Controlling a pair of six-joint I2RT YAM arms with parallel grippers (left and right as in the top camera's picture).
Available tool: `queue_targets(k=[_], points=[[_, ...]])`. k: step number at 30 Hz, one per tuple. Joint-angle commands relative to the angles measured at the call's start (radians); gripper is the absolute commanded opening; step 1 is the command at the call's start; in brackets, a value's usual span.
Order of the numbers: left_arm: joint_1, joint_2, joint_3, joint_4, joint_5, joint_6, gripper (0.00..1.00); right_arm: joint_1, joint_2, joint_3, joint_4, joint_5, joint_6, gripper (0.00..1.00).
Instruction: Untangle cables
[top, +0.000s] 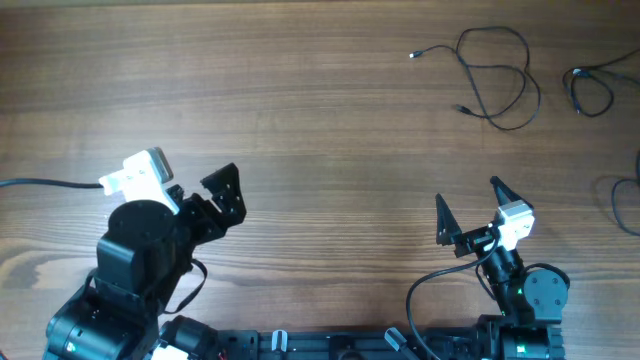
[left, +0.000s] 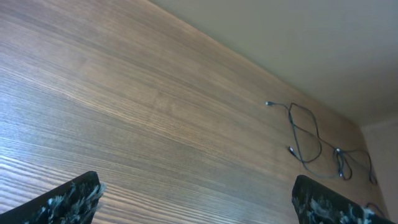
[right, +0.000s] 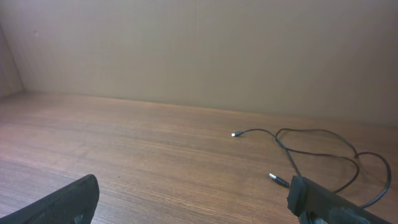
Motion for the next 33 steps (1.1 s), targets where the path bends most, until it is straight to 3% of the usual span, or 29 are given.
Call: queue_targets(k=[1,9,22,27,33], points=[[0.071,-0.052,-0.009,-0.002,-0.017,0.015,1.0,0.006,-0.011,-0.001,0.005,0.018,0.003,1.0],[0.223,-0.242,-0.009,-0.009,-0.017,0.015,1.0,0.006,-0.011,-0.001,0.005,0.018,0.003,1.0],[0.234,-0.513,-0.009,-0.023,-0.017,0.015,1.0,0.006,-0.011,-0.001,0.005,0.018,0.003,1.0],[0.234,-0.558,-0.009,-0.121,-0.017,0.015,1.0,0.006,-0.011,-0.001,0.005,0.018,0.003,0.99],[0.234,-0.639,-0.009,-0.361,-0.017,0.015,1.0,0.006,-0.011,-0.001,0.005,0.018,0.003,1.0]])
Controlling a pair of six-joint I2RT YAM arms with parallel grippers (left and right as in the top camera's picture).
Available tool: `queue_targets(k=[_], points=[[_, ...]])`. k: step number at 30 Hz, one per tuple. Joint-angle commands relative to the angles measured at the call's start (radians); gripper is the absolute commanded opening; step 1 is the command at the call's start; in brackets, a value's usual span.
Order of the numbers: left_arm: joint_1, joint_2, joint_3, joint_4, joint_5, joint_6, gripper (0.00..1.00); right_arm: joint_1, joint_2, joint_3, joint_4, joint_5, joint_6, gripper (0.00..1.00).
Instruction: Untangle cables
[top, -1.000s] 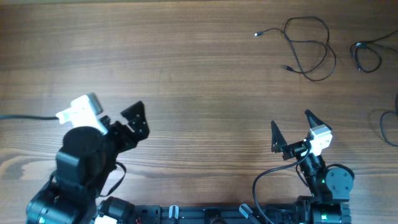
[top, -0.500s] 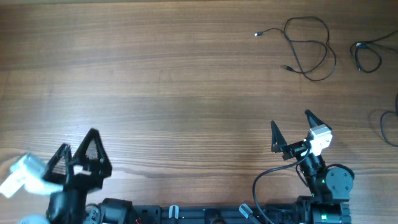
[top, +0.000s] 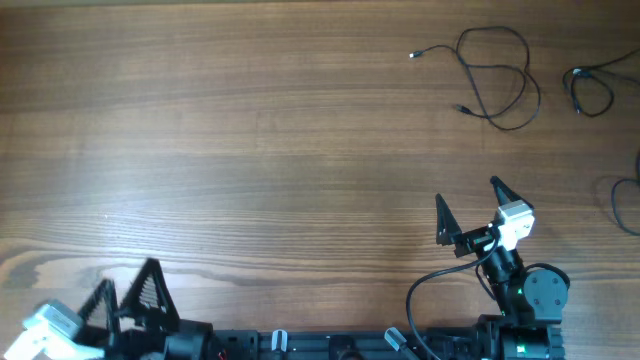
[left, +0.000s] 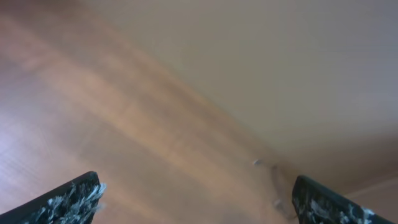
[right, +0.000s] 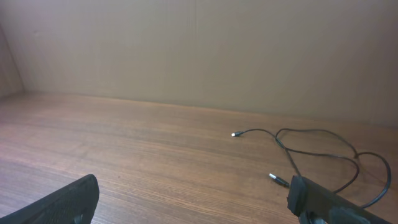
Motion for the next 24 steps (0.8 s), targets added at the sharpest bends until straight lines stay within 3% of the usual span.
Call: queue_targets(k=[1,24], points=[[0.007,-0.07,-0.004,-0.132,-0.016,0.015,1.0,0.006,-0.011,-0.001,0.005,0.018,0.002,1.0],[0.007,-0.095,0.0,-0.185,-0.023,0.001,1.0,0.006,-0.011,-0.001,0.005,0.018,0.003,1.0]])
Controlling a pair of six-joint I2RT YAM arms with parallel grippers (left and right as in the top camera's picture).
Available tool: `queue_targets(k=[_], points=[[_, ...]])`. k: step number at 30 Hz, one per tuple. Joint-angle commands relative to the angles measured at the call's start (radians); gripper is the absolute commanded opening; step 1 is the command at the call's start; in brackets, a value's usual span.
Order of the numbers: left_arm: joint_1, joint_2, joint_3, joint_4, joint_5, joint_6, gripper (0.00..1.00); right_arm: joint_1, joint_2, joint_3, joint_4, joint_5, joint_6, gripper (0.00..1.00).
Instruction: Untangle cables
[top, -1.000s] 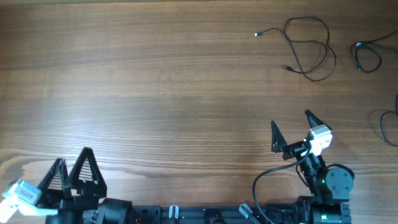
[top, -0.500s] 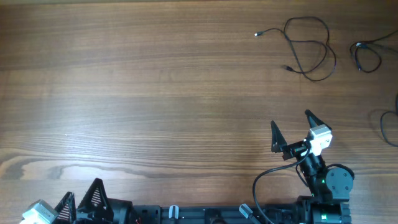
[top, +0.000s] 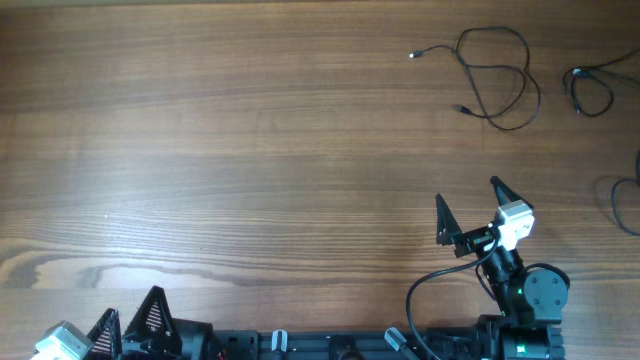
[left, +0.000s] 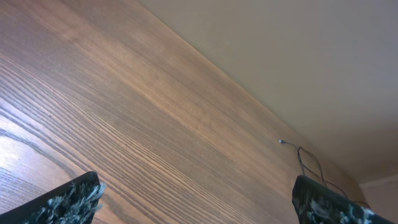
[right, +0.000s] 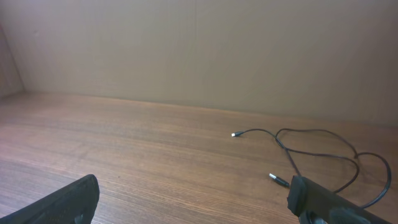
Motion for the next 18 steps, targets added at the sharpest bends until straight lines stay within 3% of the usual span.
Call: queue_targets(k=[1,11,18], points=[[0.007,-0.009,0.0,0.0,-0.009,0.002,1.0,0.006,-0.011,-0.001,0.005,0.018,0.002,1.0],[0.007,-0.009,0.0,0.002,-0.009,0.001,1.0,0.006,-0.011,-0.001,0.005,0.018,0.002,1.0],[0.007,-0.009,-0.019,0.15,-0.058,0.002,1.0,0.006,-0.011,-0.001,0.005,0.018,0.003,1.0]])
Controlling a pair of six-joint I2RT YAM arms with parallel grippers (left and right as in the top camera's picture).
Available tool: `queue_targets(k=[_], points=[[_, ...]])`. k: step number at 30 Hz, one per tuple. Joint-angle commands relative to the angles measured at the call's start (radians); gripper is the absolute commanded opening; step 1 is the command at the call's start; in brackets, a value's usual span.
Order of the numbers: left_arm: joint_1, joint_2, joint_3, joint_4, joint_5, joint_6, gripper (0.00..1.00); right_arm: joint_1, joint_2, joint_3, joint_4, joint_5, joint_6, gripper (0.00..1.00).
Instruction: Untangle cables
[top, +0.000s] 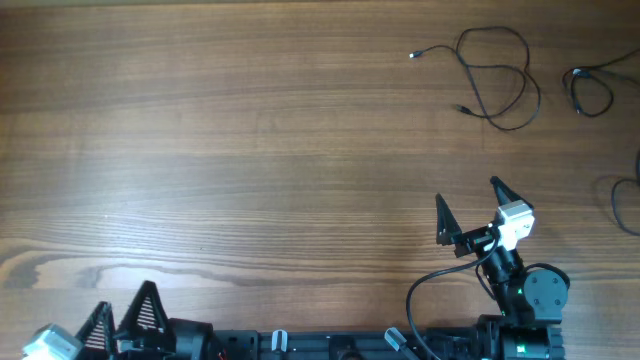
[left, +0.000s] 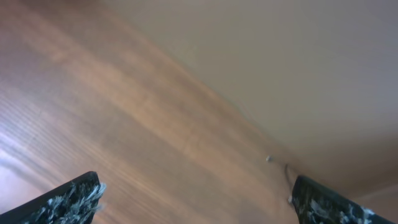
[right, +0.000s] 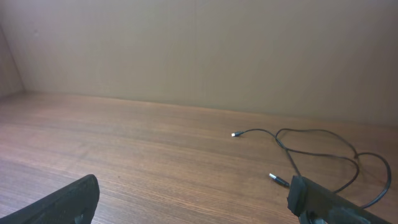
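Observation:
A thin black cable (top: 495, 75) lies in loose loops at the far right of the table, both plugs free; the right wrist view shows it as the cable (right: 311, 149) ahead. A second cable (top: 592, 90) lies coiled further right, and a third (top: 625, 205) curves at the right edge. My right gripper (top: 468, 205) stands open near the front, well short of the cables, nothing between its fingers (right: 68, 199). My left gripper (top: 120, 315) is open at the front left corner. Its wrist view is blurred, with a faint cable (left: 280, 165) far off.
The wooden table (top: 250, 150) stretches bare across left and middle. A plain beige wall (right: 199, 50) stands behind the table's far edge. The arm bases and black rail (top: 330, 345) run along the front edge.
My left gripper has shifted slightly at the front left corner and its wrist view has gone blurred. The right arm and the cables have not moved.
My left arm first reached out over the left part of the table with its gripper open. A second later it was back at the front left corner, where it has stayed. The right gripper stood open and still throughout; the cables lay unchanged.

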Motion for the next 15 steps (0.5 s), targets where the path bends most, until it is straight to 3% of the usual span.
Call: queue_targets(k=[1,6,15], points=[[0.007,-0.009,-0.029,0.061,-0.034,0.002,1.0,0.006,-0.011,-0.001,0.005,0.017,0.002,1.0],[0.007,-0.009,-0.097,0.132,-0.034,0.002,1.0,0.006,-0.011,-0.001,0.005,0.017,0.002,1.0],[0.007,-0.009,-0.331,0.44,-0.034,0.002,1.0,0.006,-0.011,-0.001,0.005,0.017,0.003,1.0]])
